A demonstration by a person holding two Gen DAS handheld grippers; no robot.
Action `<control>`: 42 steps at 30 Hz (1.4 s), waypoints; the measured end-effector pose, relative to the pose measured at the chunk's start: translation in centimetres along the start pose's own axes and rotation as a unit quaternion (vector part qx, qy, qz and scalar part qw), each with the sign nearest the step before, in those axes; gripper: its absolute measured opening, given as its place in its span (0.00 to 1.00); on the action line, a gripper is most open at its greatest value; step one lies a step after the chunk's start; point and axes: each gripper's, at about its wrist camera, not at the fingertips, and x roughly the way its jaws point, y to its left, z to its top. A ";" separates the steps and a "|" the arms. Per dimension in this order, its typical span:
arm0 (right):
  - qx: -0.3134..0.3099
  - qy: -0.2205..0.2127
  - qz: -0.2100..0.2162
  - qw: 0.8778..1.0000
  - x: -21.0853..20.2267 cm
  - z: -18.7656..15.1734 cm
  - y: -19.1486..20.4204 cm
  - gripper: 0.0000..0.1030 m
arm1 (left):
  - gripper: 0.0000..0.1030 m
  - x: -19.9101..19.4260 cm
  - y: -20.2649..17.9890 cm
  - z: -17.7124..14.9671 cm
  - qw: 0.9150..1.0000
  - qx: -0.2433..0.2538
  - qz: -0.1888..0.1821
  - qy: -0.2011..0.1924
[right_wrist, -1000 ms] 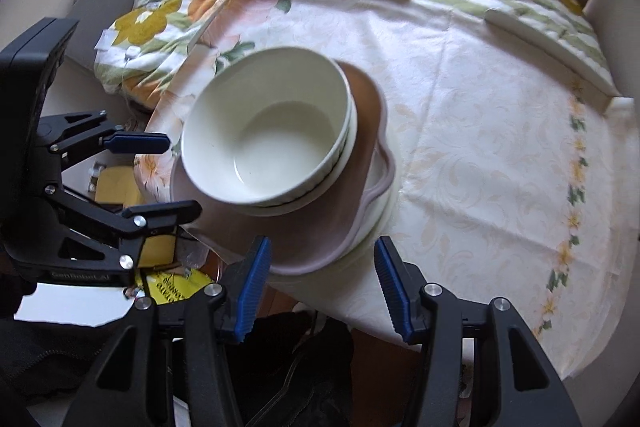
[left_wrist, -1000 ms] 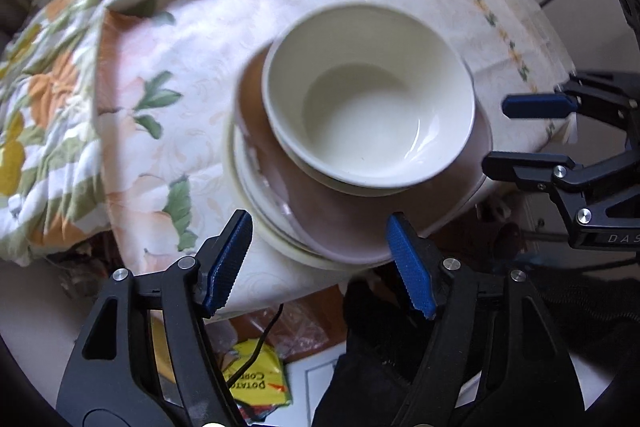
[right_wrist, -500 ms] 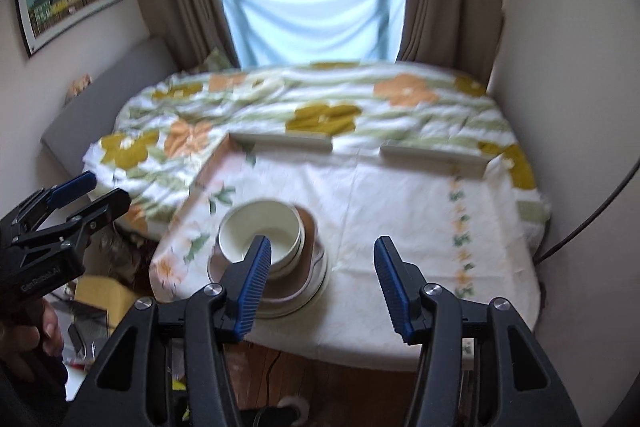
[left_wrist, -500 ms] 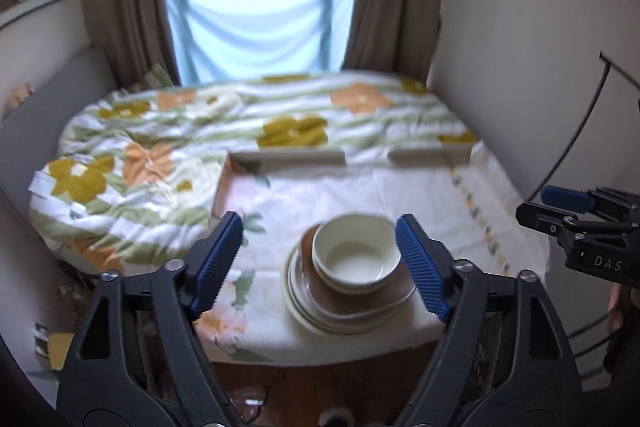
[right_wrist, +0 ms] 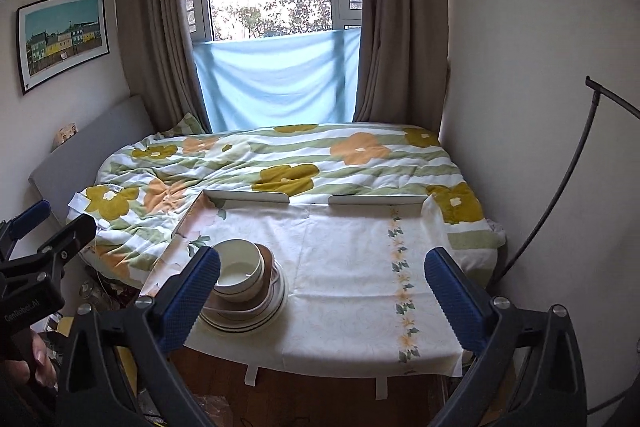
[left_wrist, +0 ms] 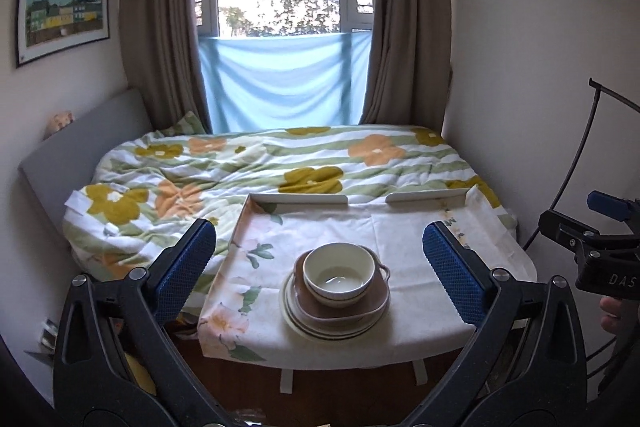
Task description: Organize plates and bowls
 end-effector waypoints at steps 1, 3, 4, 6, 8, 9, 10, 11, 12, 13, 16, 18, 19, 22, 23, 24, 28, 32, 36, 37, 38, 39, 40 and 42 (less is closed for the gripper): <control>0.003 -0.004 0.002 1.000 -0.2 0.0 -0.1 0.99 | 1.00 -0.2 -0.1 -0.1 1.000 0.001 0.000 -0.002; 0.003 -0.013 0.000 1.000 -0.7 0.0 0.1 0.99 | 1.00 -0.6 -0.3 0.0 1.000 0.007 -0.002 -0.010; 0.001 -0.016 -0.004 1.000 -0.9 0.0 0.3 0.99 | 1.00 -0.9 -0.5 -0.1 1.000 0.010 0.001 -0.013; 0.004 -0.021 -0.004 1.000 -1.3 0.1 0.5 0.99 | 1.00 -1.2 -0.5 0.0 1.000 0.013 0.003 -0.014; 0.004 -0.026 -0.004 1.000 -1.5 0.1 0.6 0.99 | 1.00 -1.5 -0.4 -0.2 1.000 0.011 0.003 -0.022; 0.002 -0.029 -0.005 1.000 -1.6 0.1 0.7 0.99 | 1.00 -1.5 -0.3 -0.2 1.000 0.011 0.004 -0.025; 0.003 -0.031 -0.005 1.000 -1.6 0.1 0.8 0.99 | 1.00 -1.6 -0.2 -0.2 1.000 0.010 0.005 -0.026; 0.003 -0.032 -0.004 0.999 -1.6 0.1 0.8 0.99 | 1.00 -1.7 -0.1 -0.2 1.000 0.009 0.007 -0.028; 0.003 -0.033 -0.003 0.999 -1.6 0.1 0.8 0.99 | 1.00 -1.7 -0.1 -0.2 0.999 0.010 0.007 -0.029; 0.002 -0.036 -0.004 0.999 -1.6 0.1 0.9 0.99 | 1.00 -1.7 0.0 -0.2 0.999 0.010 0.008 -0.031; 0.001 -0.040 -0.004 0.999 -1.5 0.0 1.0 0.99 | 1.00 -1.7 0.1 -0.2 0.999 0.010 0.012 -0.035; 0.003 -0.039 -0.002 0.999 -1.5 0.0 1.0 0.99 | 1.00 -1.7 0.1 -0.1 0.999 0.012 0.015 -0.036; 0.002 -0.039 -0.003 0.999 -1.4 0.0 1.0 0.99 | 1.00 -1.7 0.1 -0.1 0.999 0.013 0.015 -0.037; 0.004 -0.039 -0.004 0.999 -1.2 0.1 1.0 0.99 | 1.00 -1.7 0.3 0.0 0.999 0.014 0.017 -0.036; 0.004 -0.039 -0.004 0.999 -1.2 0.1 1.0 0.99 | 1.00 -1.6 0.3 0.0 0.999 0.013 0.017 -0.035; 0.004 -0.039 -0.005 0.999 -1.2 0.1 1.0 0.99 | 1.00 -1.6 0.4 0.0 0.999 0.013 0.018 -0.034; 0.007 -0.037 -0.009 0.999 -1.1 0.1 1.2 0.99 | 1.00 -1.7 0.4 0.0 0.999 0.014 0.017 -0.035; 0.009 -0.037 -0.013 0.999 -1.3 0.0 1.4 0.99 | 1.00 -1.5 0.4 0.0 0.999 0.015 0.017 -0.034; 0.008 -0.037 -0.015 0.999 -1.5 -0.1 1.5 0.99 | 1.00 -1.4 0.6 -0.2 0.999 0.015 0.016 -0.032; 0.008 -0.038 -0.015 0.999 -1.5 -0.1 1.5 0.99 | 1.00 -1.4 0.6 -0.2 0.999 0.015 0.016 -0.033; 0.009 -0.039 -0.016 0.999 -1.6 -0.1 1.6 0.99 | 1.00 -1.4 0.6 -0.2 0.999 0.015 0.015 -0.033; 0.009 -0.039 -0.017 0.999 -1.7 -0.1 1.6 0.99 | 1.00 -1.5 0.6 -0.2 0.999 0.015 0.015 -0.033; 0.009 -0.039 -0.018 0.999 -1.8 -0.2 1.6 0.99 | 1.00 -1.5 0.6 -0.2 0.999 0.016 0.016 -0.034; 0.009 -0.039 -0.016 0.999 -1.8 -0.2 1.5 0.99 | 1.00 -1.6 0.6 -0.3 0.999 0.017 0.015 -0.035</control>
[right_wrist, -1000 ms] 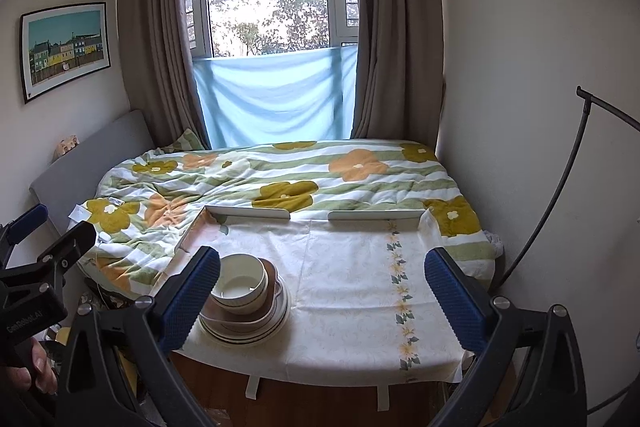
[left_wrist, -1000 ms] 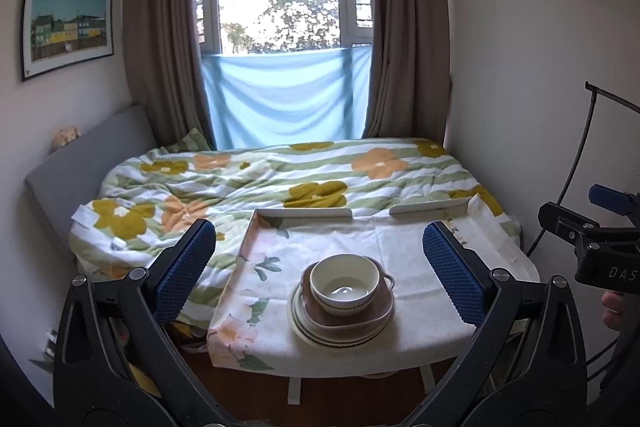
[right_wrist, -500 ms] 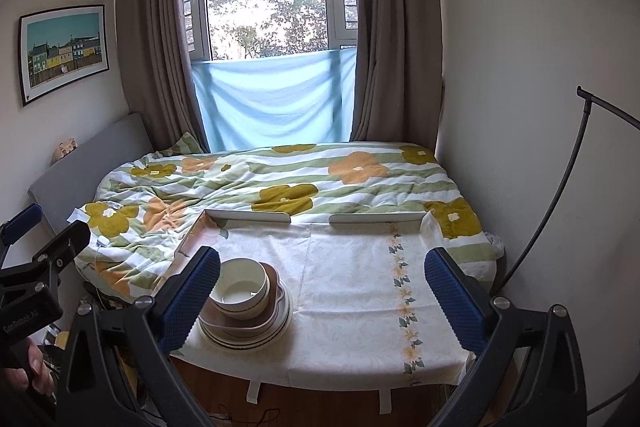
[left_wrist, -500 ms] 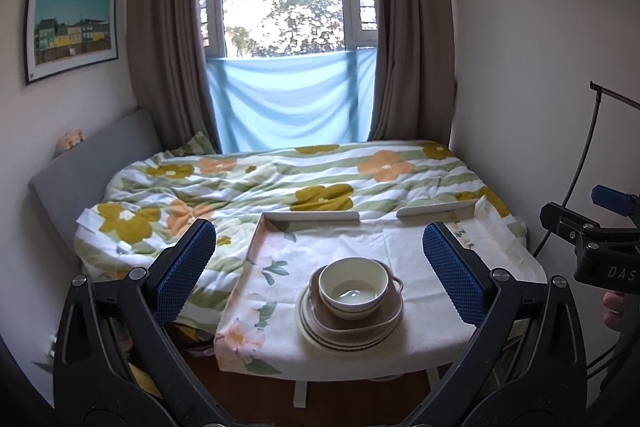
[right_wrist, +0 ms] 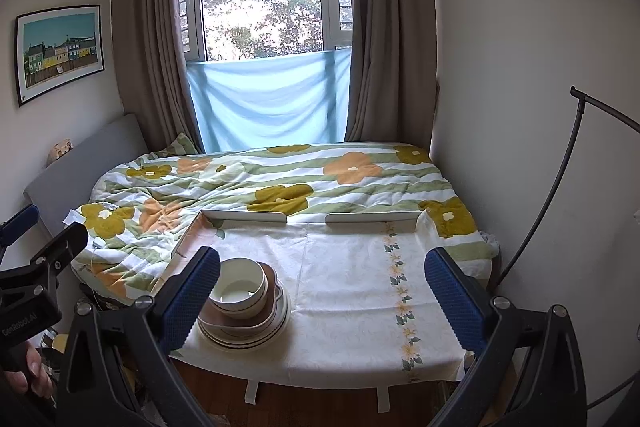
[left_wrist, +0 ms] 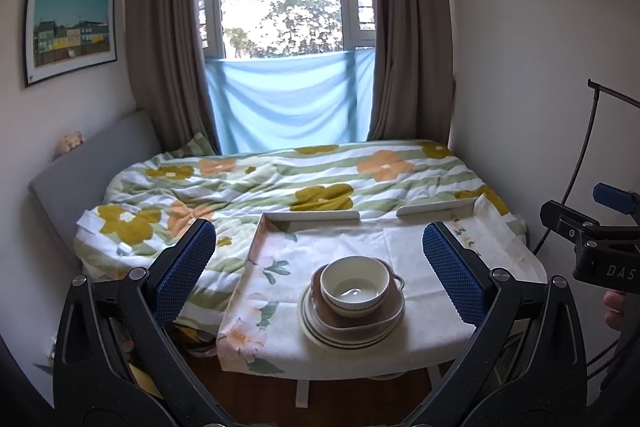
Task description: Organize plates and bowls
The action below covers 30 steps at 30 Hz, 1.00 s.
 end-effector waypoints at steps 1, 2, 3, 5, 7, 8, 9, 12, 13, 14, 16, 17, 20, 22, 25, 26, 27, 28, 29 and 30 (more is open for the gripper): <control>-0.001 0.000 0.000 1.000 0.0 0.0 0.0 0.99 | 1.00 0.0 0.0 0.0 1.000 0.000 0.000 0.000; -0.001 0.000 -0.001 1.000 0.0 0.0 0.0 0.99 | 1.00 -0.1 0.0 0.0 1.000 0.001 0.000 -0.001; -0.001 0.000 -0.001 1.000 -0.1 0.0 0.0 0.99 | 1.00 -0.2 0.0 0.0 1.000 0.002 0.001 -0.001; 0.000 0.000 0.000 1.000 0.0 0.0 0.0 0.99 | 1.00 -0.2 0.0 0.0 1.000 0.002 0.001 -0.001; -0.001 0.000 0.000 1.000 0.0 0.0 -0.1 0.99 | 1.00 -0.2 0.0 0.0 1.000 0.002 0.001 -0.001; 0.000 0.000 0.000 1.000 -0.1 0.0 0.0 0.99 | 1.00 -0.2 0.0 0.0 1.000 0.002 0.001 -0.001; -0.001 0.000 0.000 1.000 0.0 0.0 0.0 0.99 | 1.00 -0.2 0.1 -0.1 1.000 0.002 0.002 -0.002; -0.001 0.000 0.001 1.000 0.0 0.0 -0.1 0.99 | 1.00 -0.3 0.1 -0.2 1.000 0.000 0.003 -0.002; -0.001 0.000 0.001 1.000 -0.1 -0.1 0.0 0.99 | 1.00 -0.4 0.1 -0.2 1.000 0.001 0.003 -0.002; -0.001 0.000 0.000 1.000 -0.1 -0.1 0.0 0.99 | 1.00 -0.5 0.1 -0.2 1.000 0.001 0.005 -0.002; -0.001 0.001 0.000 1.000 0.0 0.0 0.0 0.99 | 1.00 -0.6 0.1 -0.3 1.000 0.002 0.006 -0.001; -0.001 0.000 0.000 1.000 -0.1 0.0 0.0 0.99 | 1.00 -0.6 0.1 -0.3 1.000 0.001 0.006 -0.001; -0.002 0.000 0.000 1.000 -0.1 0.0 0.1 0.99 | 1.00 -0.6 0.2 -0.3 1.000 0.001 0.006 -0.002; -0.001 0.000 0.000 1.000 -0.1 0.0 0.1 0.99 | 1.00 -0.6 0.2 -0.3 1.000 0.001 0.005 -0.002; -0.001 0.000 0.000 1.000 -0.1 0.0 0.1 0.99 | 1.00 -0.7 0.3 -0.1 1.000 -0.003 0.003 -0.005; -0.001 0.000 0.000 1.000 -0.1 0.0 0.1 0.99 | 1.00 -0.7 0.3 -0.1 1.000 -0.004 0.003 -0.005; -0.001 0.000 0.000 1.000 -0.1 0.0 0.1 0.99 | 1.00 -0.7 0.4 -0.1 1.000 -0.005 0.004 -0.006; -0.001 0.000 0.000 1.000 0.0 0.0 0.1 0.99 | 1.00 -0.6 0.3 0.0 1.000 -0.005 0.007 -0.006; -0.001 0.001 0.000 1.000 -0.1 0.0 0.1 0.99 | 1.00 -0.6 0.3 0.0 1.000 -0.004 0.010 -0.006; -0.001 0.000 0.000 1.000 -0.1 0.0 0.1 0.99 | 1.00 -0.6 0.3 0.0 1.000 -0.002 0.015 -0.007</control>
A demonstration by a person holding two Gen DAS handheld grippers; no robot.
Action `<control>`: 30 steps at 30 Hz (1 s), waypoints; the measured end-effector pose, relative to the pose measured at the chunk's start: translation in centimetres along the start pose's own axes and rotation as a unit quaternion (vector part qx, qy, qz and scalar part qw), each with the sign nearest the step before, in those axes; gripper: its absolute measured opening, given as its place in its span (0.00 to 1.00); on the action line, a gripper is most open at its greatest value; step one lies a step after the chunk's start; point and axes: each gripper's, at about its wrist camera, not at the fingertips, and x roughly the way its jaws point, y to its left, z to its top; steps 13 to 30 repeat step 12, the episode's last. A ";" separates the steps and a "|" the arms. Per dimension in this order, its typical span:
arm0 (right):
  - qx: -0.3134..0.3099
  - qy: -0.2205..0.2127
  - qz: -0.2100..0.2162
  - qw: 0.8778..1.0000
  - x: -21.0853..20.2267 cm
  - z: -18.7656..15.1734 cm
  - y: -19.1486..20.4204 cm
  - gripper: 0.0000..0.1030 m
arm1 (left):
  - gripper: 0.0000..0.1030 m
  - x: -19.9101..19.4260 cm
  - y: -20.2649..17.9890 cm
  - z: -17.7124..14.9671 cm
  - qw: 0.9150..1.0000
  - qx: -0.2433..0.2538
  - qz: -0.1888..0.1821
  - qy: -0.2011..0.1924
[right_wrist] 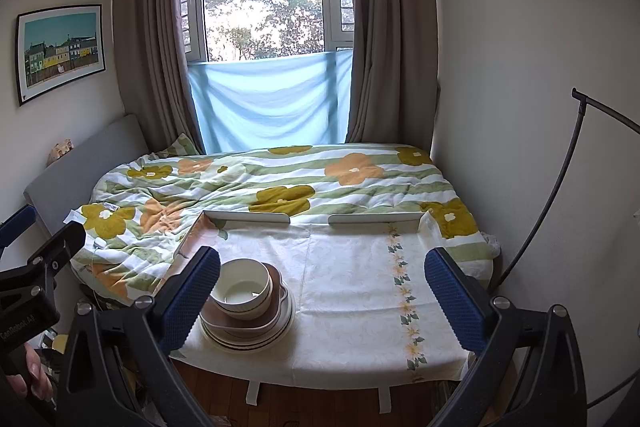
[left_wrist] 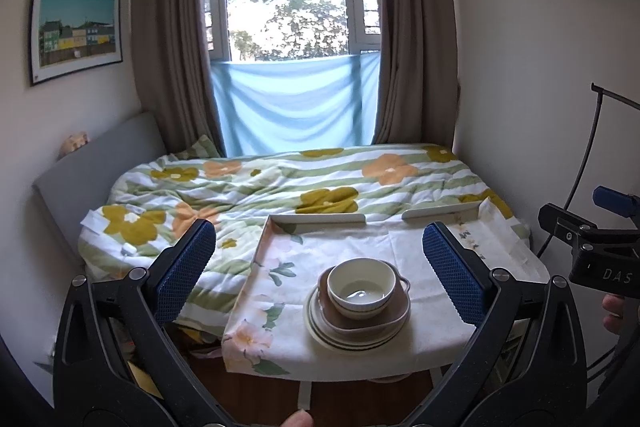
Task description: Organize plates and bowls
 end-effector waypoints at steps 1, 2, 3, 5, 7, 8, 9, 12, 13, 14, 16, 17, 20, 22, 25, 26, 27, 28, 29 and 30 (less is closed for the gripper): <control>0.000 0.000 0.000 1.000 0.1 0.0 0.0 0.99 | 1.00 0.1 0.0 0.1 1.000 0.001 0.004 -0.001; 0.000 0.000 0.000 1.000 0.0 0.0 0.0 0.99 | 1.00 0.1 0.0 0.0 1.000 0.002 0.007 -0.002; 0.000 0.000 0.000 1.000 0.0 0.0 0.0 0.99 | 1.00 0.1 0.0 0.0 1.000 0.002 0.010 -0.003; 0.000 0.001 -0.001 1.000 0.0 0.0 0.0 0.99 | 1.00 0.4 0.2 0.0 1.000 0.001 0.014 -0.003; 0.000 0.000 0.000 1.000 0.1 0.0 0.0 0.99 | 1.00 0.6 0.4 0.0 1.000 0.000 0.010 -0.003; 0.001 0.001 -0.001 1.000 0.0 0.0 0.0 0.99 | 1.00 0.6 0.5 0.0 1.000 -0.001 0.008 -0.004; 0.001 0.001 -0.001 1.000 0.0 0.0 0.0 0.99 | 1.00 0.7 0.6 0.0 1.000 -0.001 0.006 -0.006; 0.002 0.003 -0.001 1.000 0.0 0.0 0.2 0.99 | 1.00 0.9 0.8 0.1 1.000 0.002 0.007 -0.012; 0.002 0.003 -0.001 1.000 0.0 0.0 0.2 0.99 | 1.00 0.9 0.8 0.1 1.000 0.002 0.007 -0.012; 0.002 0.003 -0.001 1.000 0.0 0.0 0.2 0.99 | 1.00 0.9 0.8 0.1 1.000 0.002 0.007 -0.012; 0.002 0.003 -0.001 1.000 0.0 0.0 0.2 0.99 | 1.00 0.9 0.8 0.1 1.000 0.002 0.007 -0.012; 0.002 0.003 -0.001 1.000 0.0 0.0 0.2 0.99 | 1.00 0.9 0.8 0.1 1.000 0.002 0.007 -0.012; 0.002 0.003 -0.001 1.000 0.0 0.0 0.2 0.99 | 1.00 0.9 0.8 0.1 1.000 0.002 0.007 -0.012; 0.002 0.003 -0.001 1.000 0.0 0.0 0.2 0.99 | 1.00 0.9 0.8 0.1 1.000 0.002 0.007 -0.012; 0.002 0.003 -0.001 1.000 0.0 0.0 0.2 0.99 | 1.00 0.9 0.8 0.1 1.000 0.002 0.007 -0.012; 0.002 0.003 -0.001 1.000 0.0 0.0 0.2 0.99 | 1.00 0.9 0.8 0.1 1.000 0.002 0.007 -0.012; 0.002 0.003 -0.001 1.000 0.0 0.0 0.2 0.99 | 1.00 0.9 0.8 0.1 1.000 0.002 0.007 -0.012; 0.002 0.003 -0.001 1.000 0.0 0.0 0.2 0.99 | 1.00 0.9 0.8 0.1 1.000 0.002 0.007 -0.012; 0.002 0.003 -0.001 1.000 0.0 0.0 0.2 0.99 | 1.00 0.9 0.8 0.1 1.000 0.002 0.007 -0.012; 0.002 0.003 -0.001 1.000 0.0 0.0 0.2 0.99 | 1.00 0.9 0.8 0.1 1.000 0.002 0.007 -0.012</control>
